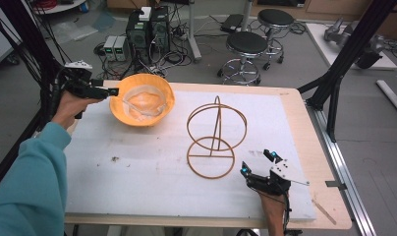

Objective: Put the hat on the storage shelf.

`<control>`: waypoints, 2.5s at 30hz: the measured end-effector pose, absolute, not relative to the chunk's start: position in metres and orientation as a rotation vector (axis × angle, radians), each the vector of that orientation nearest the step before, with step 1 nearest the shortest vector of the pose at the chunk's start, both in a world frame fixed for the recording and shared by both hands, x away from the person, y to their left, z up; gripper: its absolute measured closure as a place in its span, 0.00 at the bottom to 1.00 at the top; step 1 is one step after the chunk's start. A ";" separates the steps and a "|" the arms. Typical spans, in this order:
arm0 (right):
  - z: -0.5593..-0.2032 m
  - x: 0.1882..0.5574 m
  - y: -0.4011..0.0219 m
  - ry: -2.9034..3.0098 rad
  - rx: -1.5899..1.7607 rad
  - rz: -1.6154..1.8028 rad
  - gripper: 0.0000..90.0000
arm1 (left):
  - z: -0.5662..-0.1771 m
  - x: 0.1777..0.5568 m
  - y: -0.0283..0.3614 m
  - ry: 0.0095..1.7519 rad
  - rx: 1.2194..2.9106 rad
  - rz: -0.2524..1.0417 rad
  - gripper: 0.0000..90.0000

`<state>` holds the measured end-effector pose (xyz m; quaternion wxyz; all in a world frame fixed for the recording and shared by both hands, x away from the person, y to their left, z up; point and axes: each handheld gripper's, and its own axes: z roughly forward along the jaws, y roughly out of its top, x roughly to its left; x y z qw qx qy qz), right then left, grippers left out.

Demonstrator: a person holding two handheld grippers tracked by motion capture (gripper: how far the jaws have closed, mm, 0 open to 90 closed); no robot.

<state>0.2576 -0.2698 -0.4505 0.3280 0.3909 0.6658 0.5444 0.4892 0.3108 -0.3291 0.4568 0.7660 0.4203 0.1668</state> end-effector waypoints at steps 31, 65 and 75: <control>-0.450 0.258 -0.270 1.745 1.021 1.416 0.10 | -0.362 0.512 0.297 1.140 2.017 0.210 0.64; -0.450 0.257 -0.268 1.746 1.021 1.415 0.10 | -0.364 0.503 0.282 1.125 2.007 0.109 0.46; -0.450 0.257 -0.268 1.746 1.021 1.414 0.10 | -0.363 0.501 0.285 1.106 2.003 0.123 0.84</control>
